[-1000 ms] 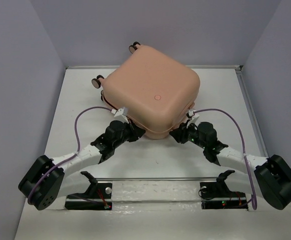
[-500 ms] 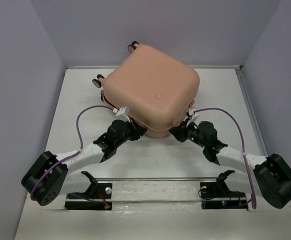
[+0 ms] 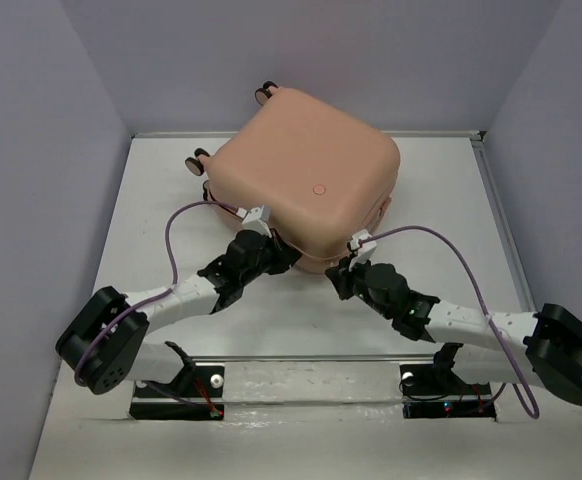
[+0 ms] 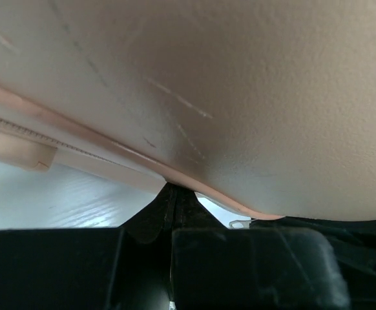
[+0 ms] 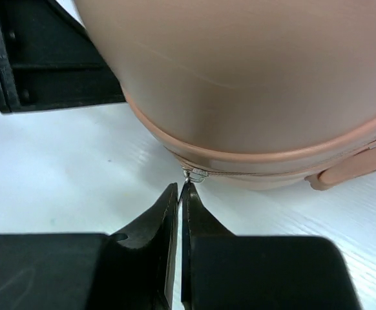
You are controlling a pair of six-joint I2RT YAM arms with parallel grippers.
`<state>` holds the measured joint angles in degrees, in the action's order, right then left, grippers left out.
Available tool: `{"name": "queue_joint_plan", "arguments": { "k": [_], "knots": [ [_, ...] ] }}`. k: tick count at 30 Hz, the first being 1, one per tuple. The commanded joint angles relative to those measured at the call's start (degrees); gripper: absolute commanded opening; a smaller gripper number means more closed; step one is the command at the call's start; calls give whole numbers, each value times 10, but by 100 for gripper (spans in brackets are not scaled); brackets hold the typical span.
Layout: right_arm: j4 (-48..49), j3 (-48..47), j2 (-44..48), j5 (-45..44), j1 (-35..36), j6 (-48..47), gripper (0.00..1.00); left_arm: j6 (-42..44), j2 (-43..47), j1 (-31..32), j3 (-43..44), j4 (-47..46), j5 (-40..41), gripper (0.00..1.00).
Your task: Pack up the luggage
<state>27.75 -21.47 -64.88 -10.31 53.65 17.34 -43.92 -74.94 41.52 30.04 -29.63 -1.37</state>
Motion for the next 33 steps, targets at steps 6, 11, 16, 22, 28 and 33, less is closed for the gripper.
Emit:
{"name": "queue_joint_plan", "arguments": {
  "k": [6, 11, 16, 22, 28, 33],
  "knots": [
    [-88, -160, -83, -39, 175, 36, 7, 9, -77, 51, 106, -80, -8, 6],
    [-27, -216, -137, -138, 168, 28, 7, 37, -44, 49, 93, -21, 4, 7],
    [6, -190, -155, -175, 160, 71, 7, 88, 95, 2, 85, 186, -3, 64],
    [13, -156, -146, -163, 149, 90, 7, 133, 258, -209, 143, 343, -78, 97],
    [9, -158, -149, -149, 149, 94, 7, 101, 143, -387, 217, 293, -168, 99],
    [3, -158, -145, -145, 149, 88, 7, 30, 4, -455, 264, 214, -215, 99]
  ]
}}
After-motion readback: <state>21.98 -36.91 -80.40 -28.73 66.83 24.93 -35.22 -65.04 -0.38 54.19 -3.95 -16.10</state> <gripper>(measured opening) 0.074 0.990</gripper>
